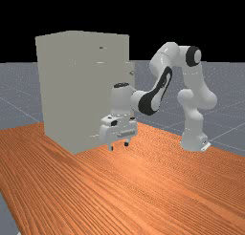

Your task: Open the cabinet door

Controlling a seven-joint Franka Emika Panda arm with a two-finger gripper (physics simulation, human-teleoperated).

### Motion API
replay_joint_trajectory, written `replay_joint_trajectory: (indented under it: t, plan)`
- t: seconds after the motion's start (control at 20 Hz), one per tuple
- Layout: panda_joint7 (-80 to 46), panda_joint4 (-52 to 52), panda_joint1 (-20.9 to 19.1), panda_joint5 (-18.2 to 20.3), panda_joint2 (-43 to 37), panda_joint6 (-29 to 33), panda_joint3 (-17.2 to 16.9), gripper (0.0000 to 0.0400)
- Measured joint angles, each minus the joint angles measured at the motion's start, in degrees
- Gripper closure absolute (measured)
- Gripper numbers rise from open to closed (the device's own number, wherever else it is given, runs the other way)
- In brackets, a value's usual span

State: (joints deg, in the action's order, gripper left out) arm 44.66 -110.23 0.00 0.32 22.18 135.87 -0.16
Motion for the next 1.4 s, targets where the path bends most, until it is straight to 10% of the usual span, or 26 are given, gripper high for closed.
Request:
replay_joint_trajectory:
  t: [0.2, 0.3, 0.45, 0.95, 1.4]
  plan:
    - [-3.14, -1.33, -0.01, -1.47, -0.51, -2.15, -1.90, 0.0000]
    - [-30.82, -12.34, 2.01, -1.39, -14.49, -11.73, -3.27, 0.0249]
    - [-67.38, -14.97, 2.60, 2.12, -22.27, -18.43, -3.85, 0.0365]
    - [-86.84, -26.84, 1.39, 1.39, -35.05, -18.77, -3.41, 0.0400]
    - [-91.81, -55.81, -2.72, -2.78, -68.10, -18.80, -2.77, 0.0400]
